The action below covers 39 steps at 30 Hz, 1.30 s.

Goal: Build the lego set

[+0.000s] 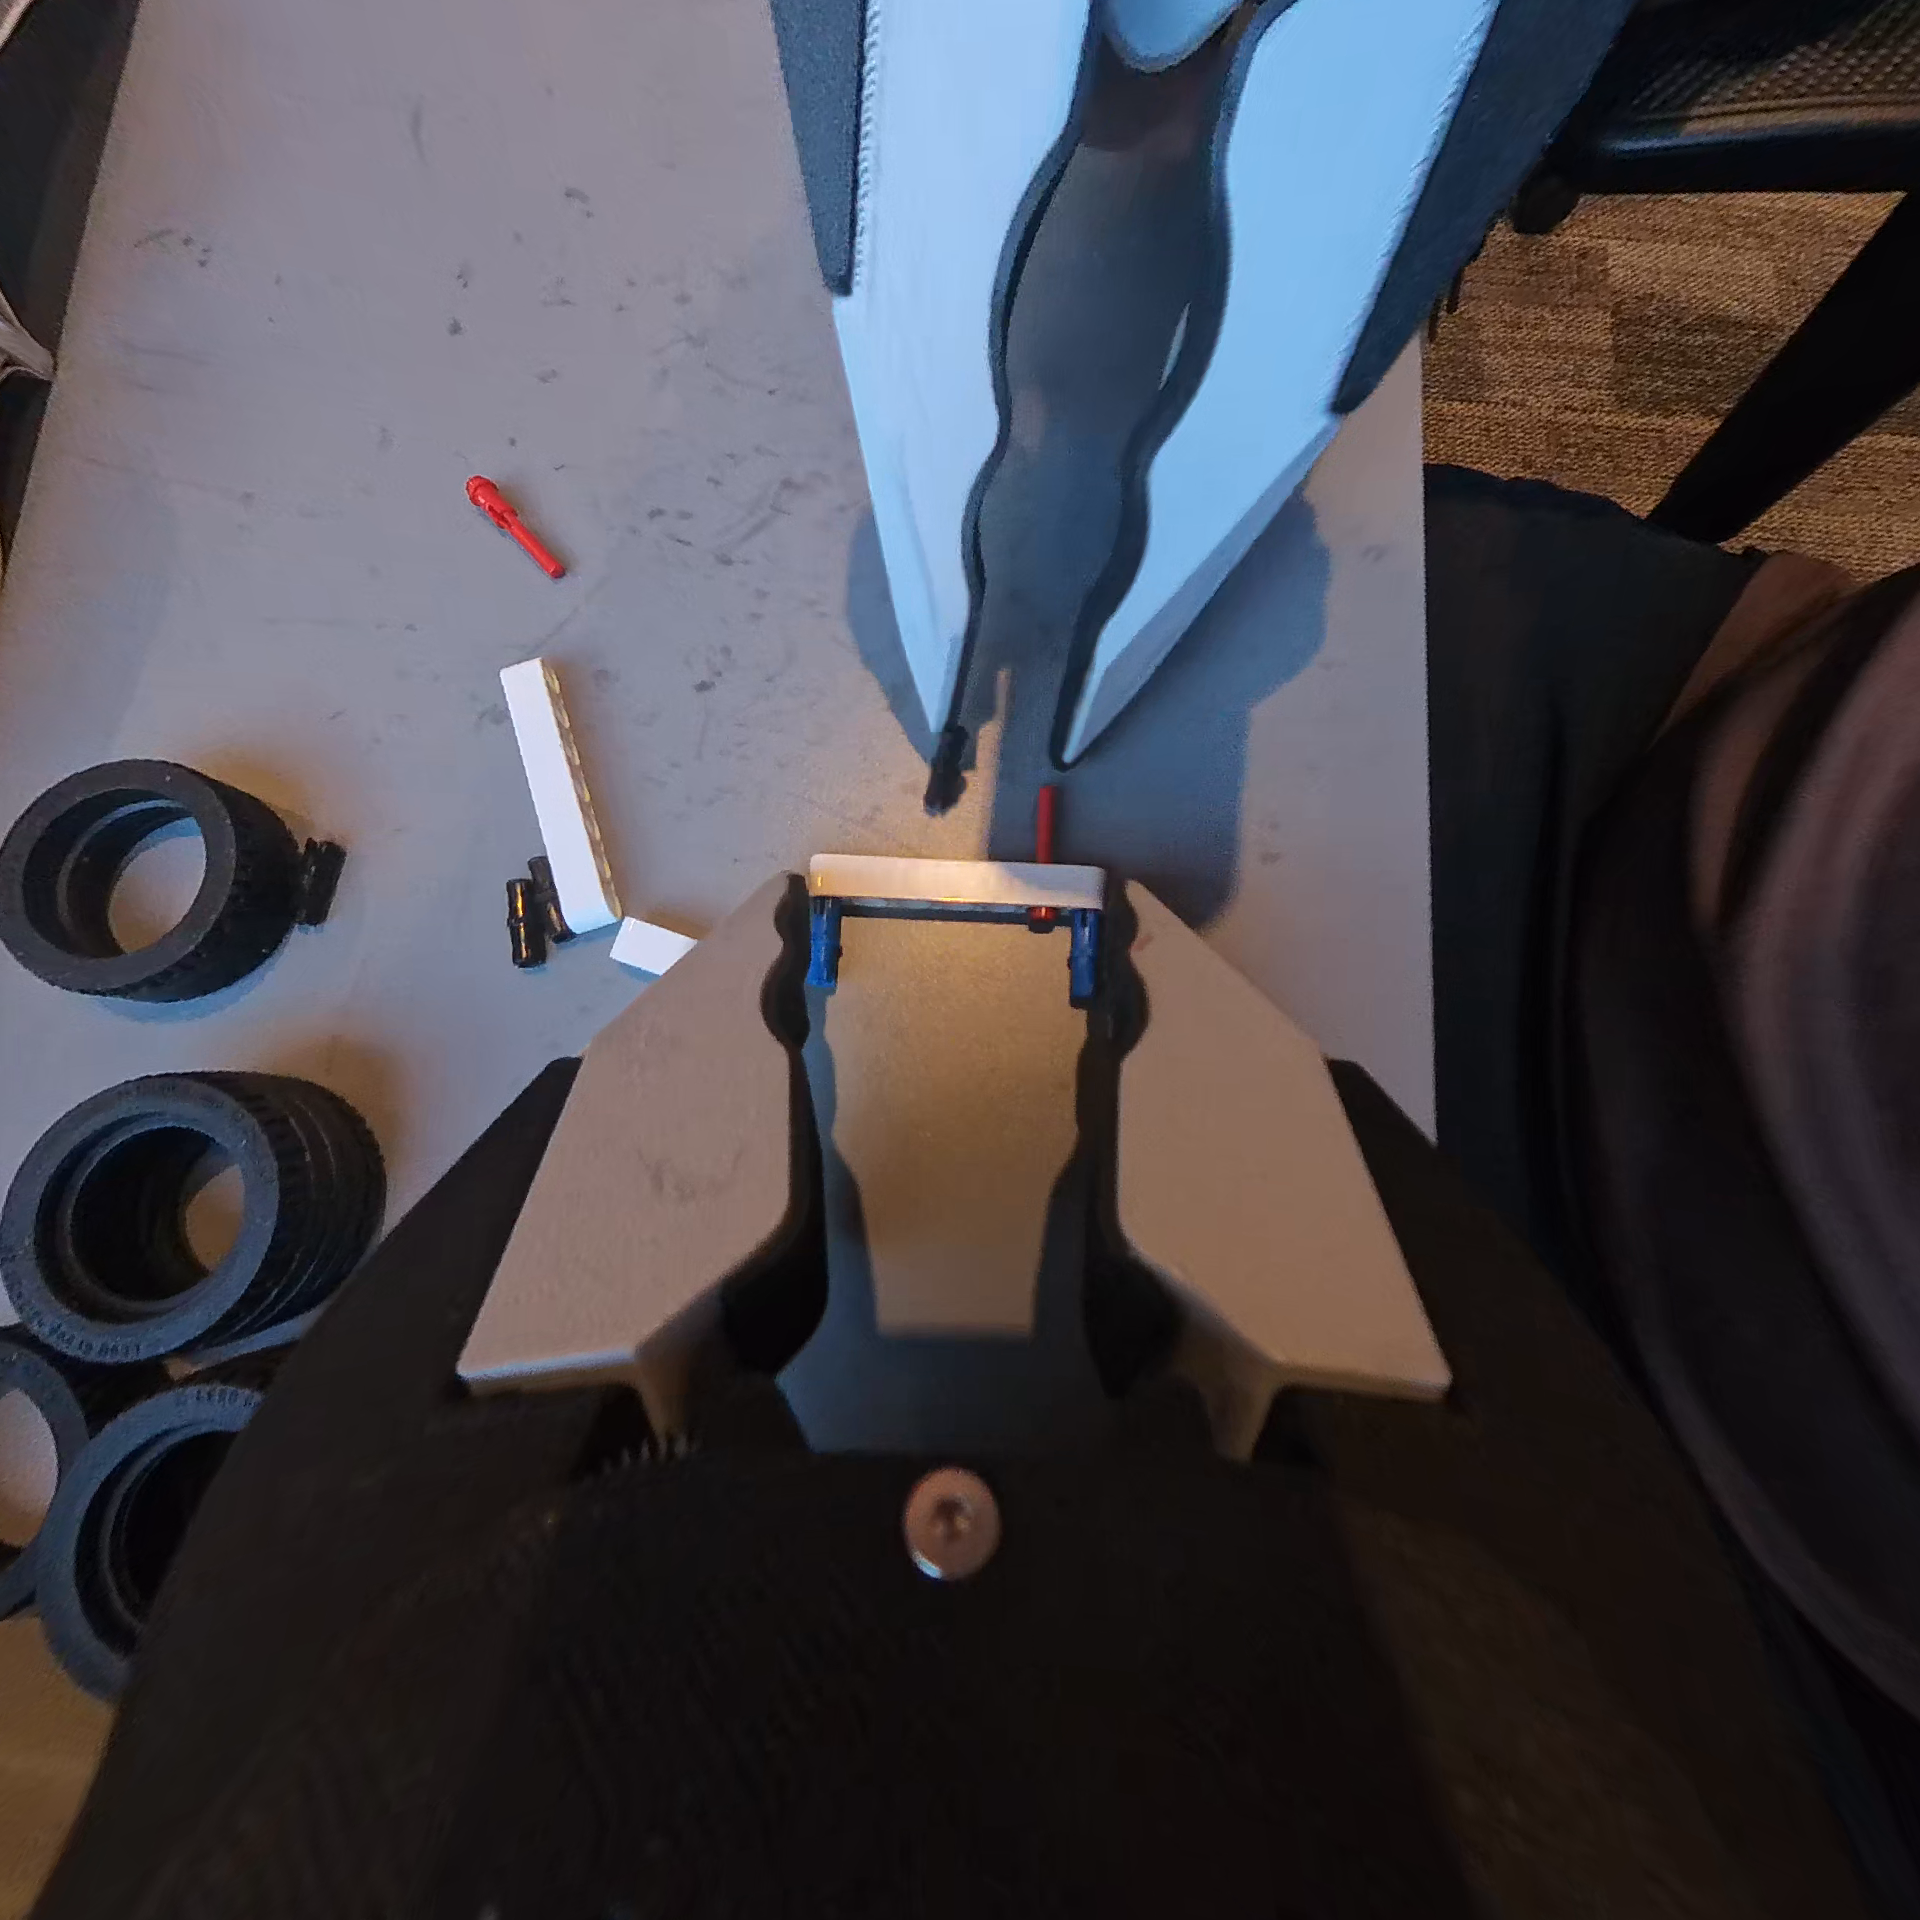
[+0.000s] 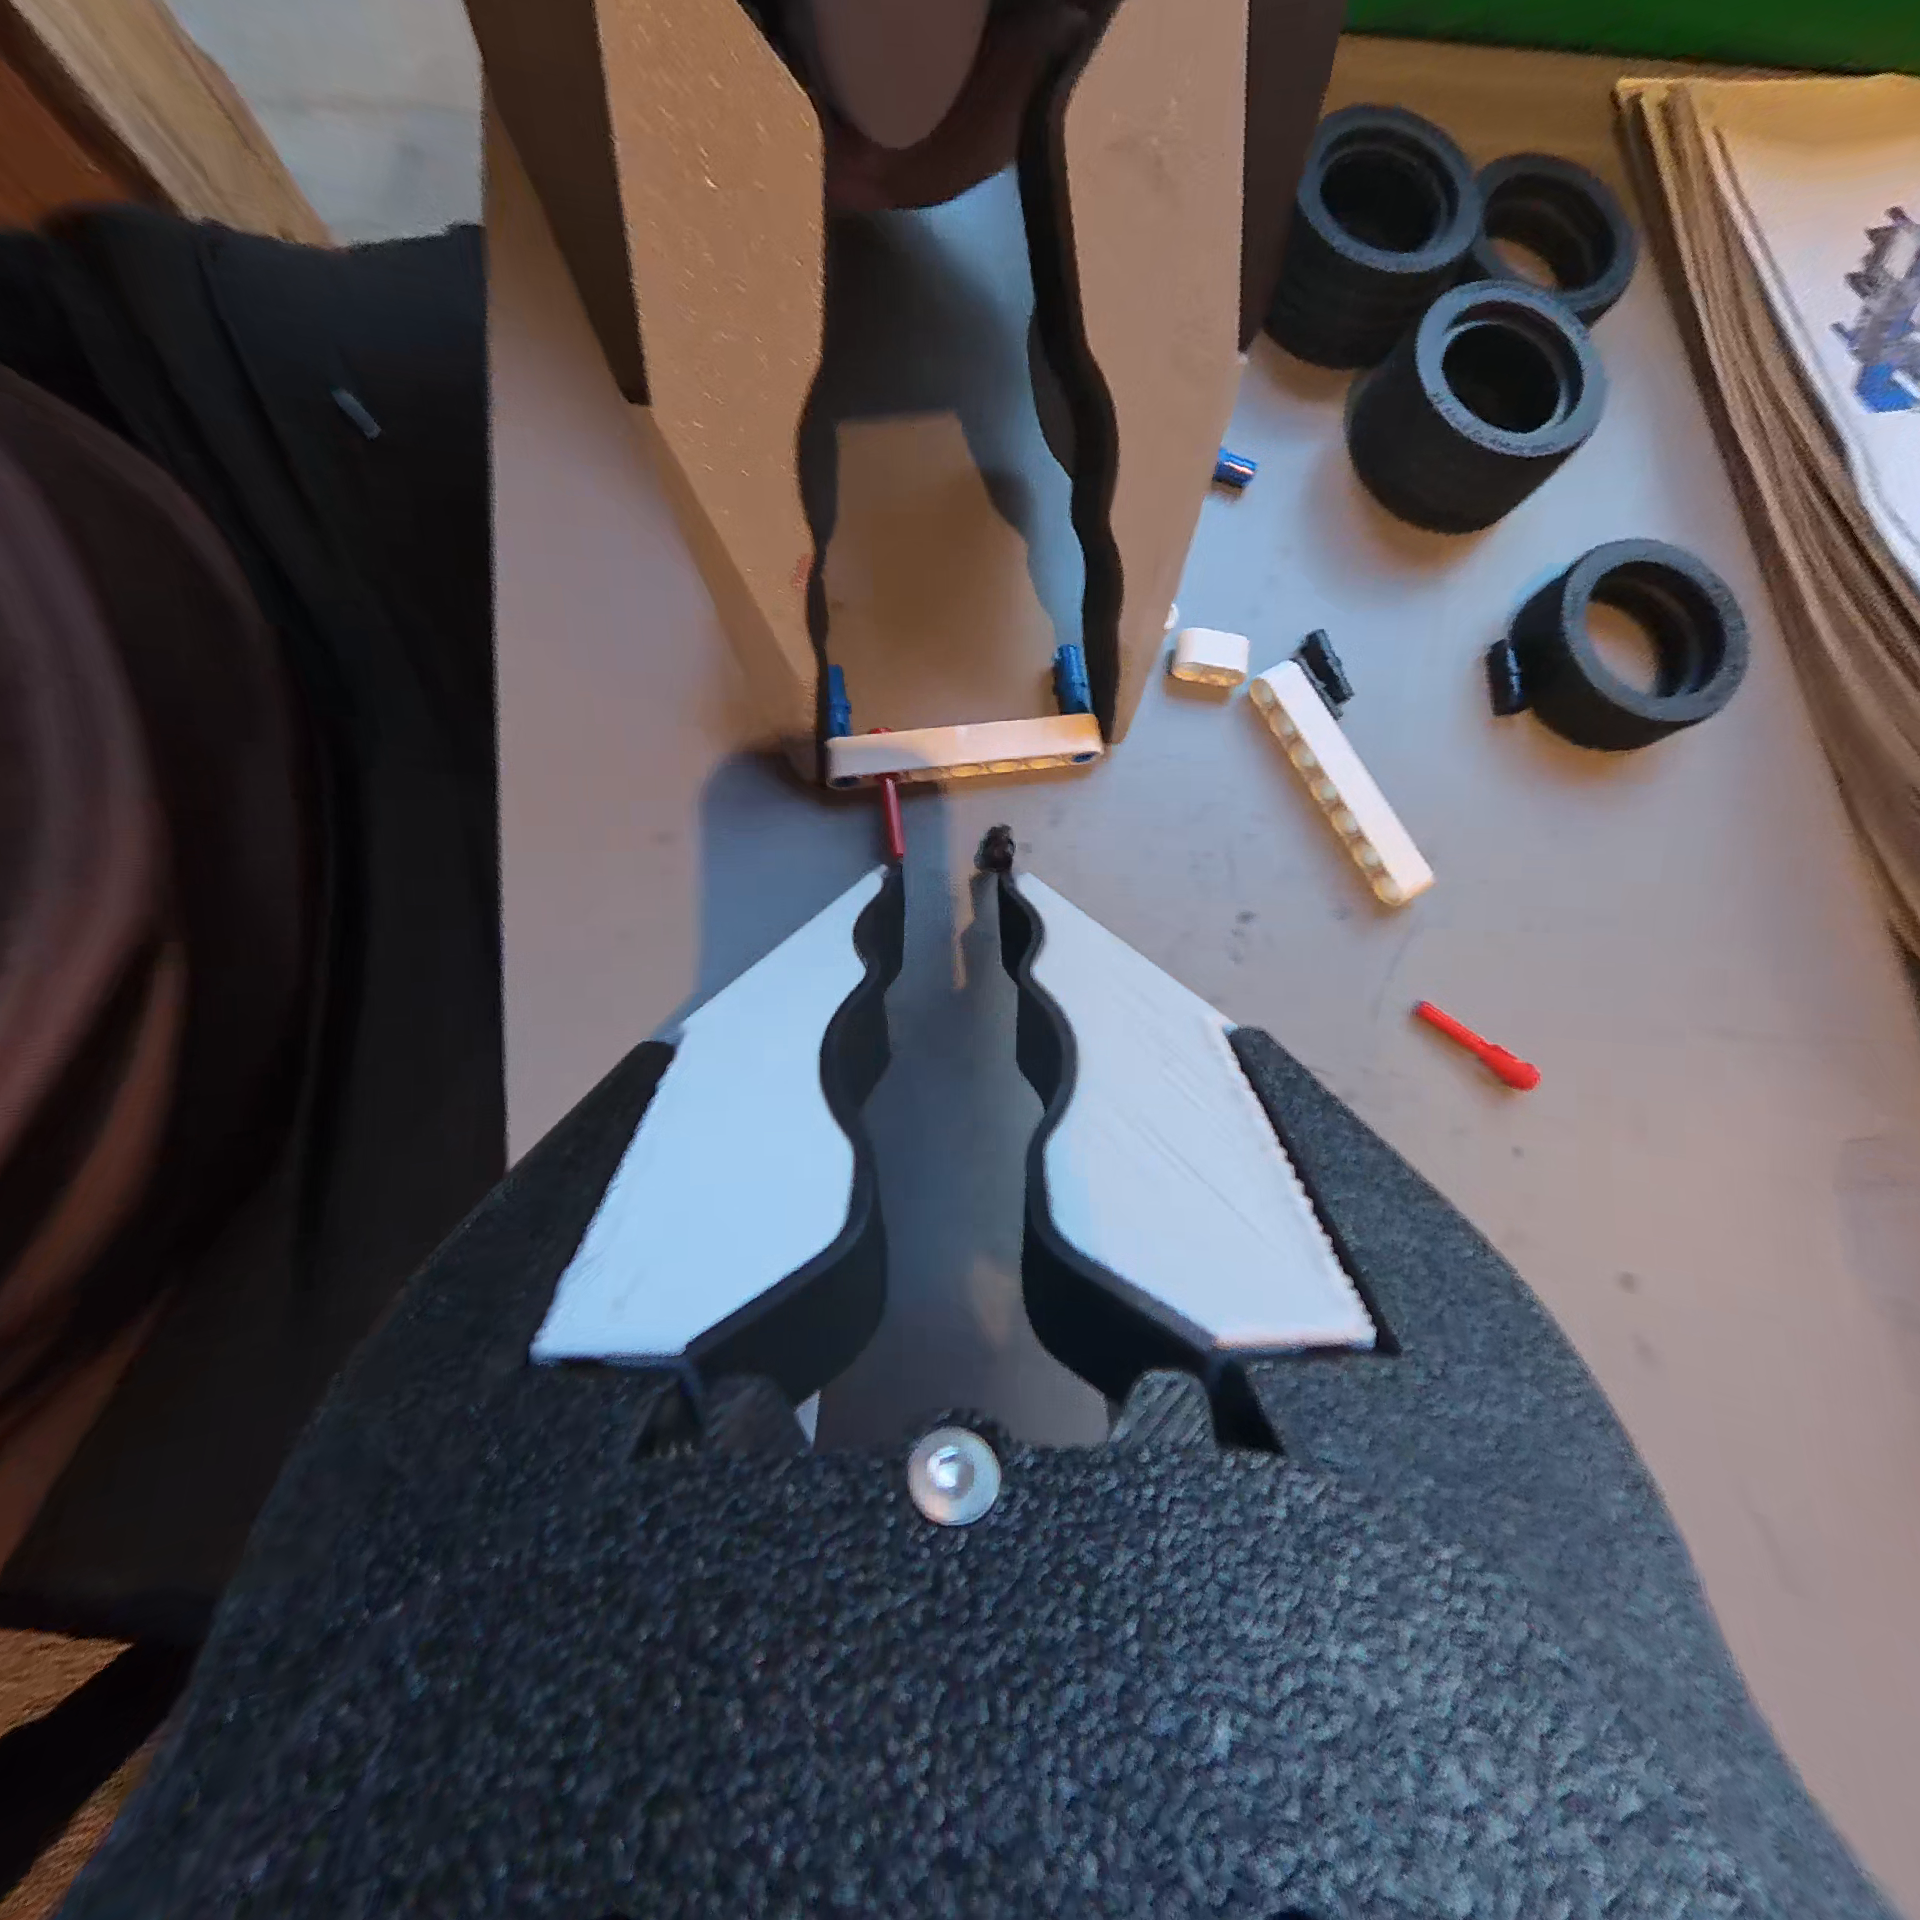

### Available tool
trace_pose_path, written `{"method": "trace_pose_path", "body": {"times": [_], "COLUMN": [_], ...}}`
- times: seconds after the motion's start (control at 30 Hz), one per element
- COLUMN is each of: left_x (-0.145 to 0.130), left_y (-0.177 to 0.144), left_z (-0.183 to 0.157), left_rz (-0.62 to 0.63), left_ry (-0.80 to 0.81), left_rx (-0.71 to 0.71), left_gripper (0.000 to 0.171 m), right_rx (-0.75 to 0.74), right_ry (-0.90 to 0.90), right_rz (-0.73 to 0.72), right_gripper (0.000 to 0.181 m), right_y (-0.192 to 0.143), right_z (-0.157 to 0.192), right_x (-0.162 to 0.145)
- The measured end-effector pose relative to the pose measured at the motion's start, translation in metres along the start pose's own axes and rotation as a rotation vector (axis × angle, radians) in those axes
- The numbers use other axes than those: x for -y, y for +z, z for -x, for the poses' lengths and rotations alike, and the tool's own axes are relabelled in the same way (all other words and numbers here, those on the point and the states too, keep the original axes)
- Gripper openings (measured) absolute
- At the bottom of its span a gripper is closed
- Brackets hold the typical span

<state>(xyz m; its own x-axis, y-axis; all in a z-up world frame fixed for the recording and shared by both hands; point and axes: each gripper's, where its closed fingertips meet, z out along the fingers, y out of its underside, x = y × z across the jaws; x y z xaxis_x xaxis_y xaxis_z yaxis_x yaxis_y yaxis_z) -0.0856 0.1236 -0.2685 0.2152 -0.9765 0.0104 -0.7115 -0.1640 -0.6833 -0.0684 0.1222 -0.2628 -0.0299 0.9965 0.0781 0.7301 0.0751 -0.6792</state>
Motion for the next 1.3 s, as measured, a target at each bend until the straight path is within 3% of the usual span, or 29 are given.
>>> {"method": "trace_pose_path", "body": {"times": [0.63, 0.83, 1.0, 1.1, 1.3], "left_x": [0.000, 0.000, 0.000, 0.001, 0.002], "left_y": [0.000, -0.001, 0.000, 0.001, 0.001], "left_z": [0.000, 0.000, -0.001, -0.002, -0.004], "left_rz": [-0.003, -0.004, -0.001, -0.002, 0.000], "left_ry": [-0.002, -0.001, -0.002, -0.005, -0.006], "left_rx": [0.001, 0.001, 0.001, 0.004, 0.011], "left_gripper": [0.054, 0.055, 0.054, 0.054, 0.054], "right_rx": [0.030, 0.031, 0.058, 0.075, 0.096], "right_ry": [-0.019, -0.074, -0.095, -0.099, -0.021], "right_rz": [0.009, -0.044, -0.034, -0.032, -0.048], "right_gripper": [0.009, 0.022, 0.018, 0.006, 0.005], "right_y": [-0.007, -0.011, -0.005, 0.000, -0.001], "right_z": [0.005, 0.002, 0.003, 0.007, 0.008], "right_x": [-0.009, -0.004, -0.006, -0.006, -0.008]}}
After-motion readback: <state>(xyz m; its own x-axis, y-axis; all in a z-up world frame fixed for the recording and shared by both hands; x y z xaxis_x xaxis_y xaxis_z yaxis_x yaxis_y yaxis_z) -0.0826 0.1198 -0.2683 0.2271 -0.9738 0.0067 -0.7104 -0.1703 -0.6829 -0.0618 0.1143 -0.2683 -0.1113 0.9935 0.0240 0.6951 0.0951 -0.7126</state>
